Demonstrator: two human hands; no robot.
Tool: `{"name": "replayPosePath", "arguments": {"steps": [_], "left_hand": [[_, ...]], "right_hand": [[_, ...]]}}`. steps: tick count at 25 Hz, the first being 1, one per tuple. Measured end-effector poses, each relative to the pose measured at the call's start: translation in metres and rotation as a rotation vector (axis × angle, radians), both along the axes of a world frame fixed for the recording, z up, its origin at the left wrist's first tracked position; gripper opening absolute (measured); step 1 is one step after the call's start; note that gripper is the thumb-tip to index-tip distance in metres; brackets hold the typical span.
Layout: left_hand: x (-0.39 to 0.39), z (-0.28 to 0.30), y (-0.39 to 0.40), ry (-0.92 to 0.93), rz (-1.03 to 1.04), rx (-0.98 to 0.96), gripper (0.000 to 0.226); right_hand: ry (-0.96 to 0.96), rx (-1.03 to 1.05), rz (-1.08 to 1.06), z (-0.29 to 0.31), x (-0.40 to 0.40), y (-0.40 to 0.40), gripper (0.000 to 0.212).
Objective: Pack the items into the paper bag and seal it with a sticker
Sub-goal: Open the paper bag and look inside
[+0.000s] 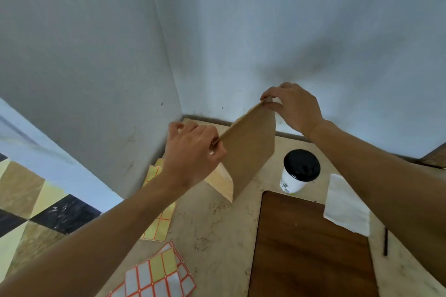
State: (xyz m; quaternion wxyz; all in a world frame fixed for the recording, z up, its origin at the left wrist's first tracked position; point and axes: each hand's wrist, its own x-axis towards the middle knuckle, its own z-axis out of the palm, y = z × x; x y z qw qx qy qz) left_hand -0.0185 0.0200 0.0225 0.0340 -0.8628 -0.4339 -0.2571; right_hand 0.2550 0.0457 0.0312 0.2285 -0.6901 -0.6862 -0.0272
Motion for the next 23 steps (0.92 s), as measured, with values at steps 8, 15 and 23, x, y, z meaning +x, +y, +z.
{"name": "replayPosePath", "arguments": {"steps": [8,15,23], "left_hand": [[-0.076,0.076,-0.066,-0.032,-0.041,0.210,0.024],[-0.080,0.059,-0.154,-0.038,-0.227,0.134,0.026],[-0.050,-0.004,-0.247,0.058,-0.433,0.073,0.025]], "right_hand": [[0.108,0.165,-0.020,0.076,-0.045,-0.127,0.014],[0.062,0.139,-0.125,0.058,-0.047,-0.314,0.017],[0.046,0.015,-0.346,-0.006,-0.049,-0.477,0.018]]}}
